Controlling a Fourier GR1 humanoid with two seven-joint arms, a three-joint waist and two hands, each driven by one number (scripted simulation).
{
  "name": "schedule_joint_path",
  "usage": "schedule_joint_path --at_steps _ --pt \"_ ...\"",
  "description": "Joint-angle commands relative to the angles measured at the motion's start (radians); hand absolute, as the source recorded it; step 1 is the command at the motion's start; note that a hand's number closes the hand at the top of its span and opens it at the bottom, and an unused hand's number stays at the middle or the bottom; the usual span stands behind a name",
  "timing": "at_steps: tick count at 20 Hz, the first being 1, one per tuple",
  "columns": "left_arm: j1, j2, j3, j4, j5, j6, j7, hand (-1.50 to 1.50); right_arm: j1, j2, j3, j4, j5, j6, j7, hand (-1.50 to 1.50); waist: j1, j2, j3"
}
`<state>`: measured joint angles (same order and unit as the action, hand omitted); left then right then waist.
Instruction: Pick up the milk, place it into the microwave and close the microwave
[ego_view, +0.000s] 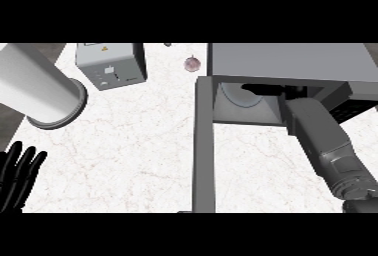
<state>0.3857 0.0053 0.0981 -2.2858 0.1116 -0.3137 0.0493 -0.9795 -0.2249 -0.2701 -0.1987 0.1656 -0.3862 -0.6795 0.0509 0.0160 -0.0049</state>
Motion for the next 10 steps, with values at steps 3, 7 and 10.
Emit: schedule_joint_path --at_steps 3,7,10 --pt "0.033 -0.005 -0.033 -0.007 -0.010 -0.008 -0.031 -1.50 0.126 0.031 -0.020 -0.058 -0.050 0.114 -0.066 -1.50 -0.044 -0.017 0.005" --pt "0.064 -0.005 -0.071 -0.006 -0.032 0.028 -0.050 -1.50 0.204 0.022 -0.013 -0.102 -0.060 0.157 -0.078 -1.50 -0.053 -0.021 0.005" --pt "0.054 -0.005 -0.073 -0.011 -0.033 0.039 -0.015 -1.50 0.270 0.057 -0.005 -0.119 -0.063 0.153 -0.074 -1.50 -0.064 -0.023 0.004"
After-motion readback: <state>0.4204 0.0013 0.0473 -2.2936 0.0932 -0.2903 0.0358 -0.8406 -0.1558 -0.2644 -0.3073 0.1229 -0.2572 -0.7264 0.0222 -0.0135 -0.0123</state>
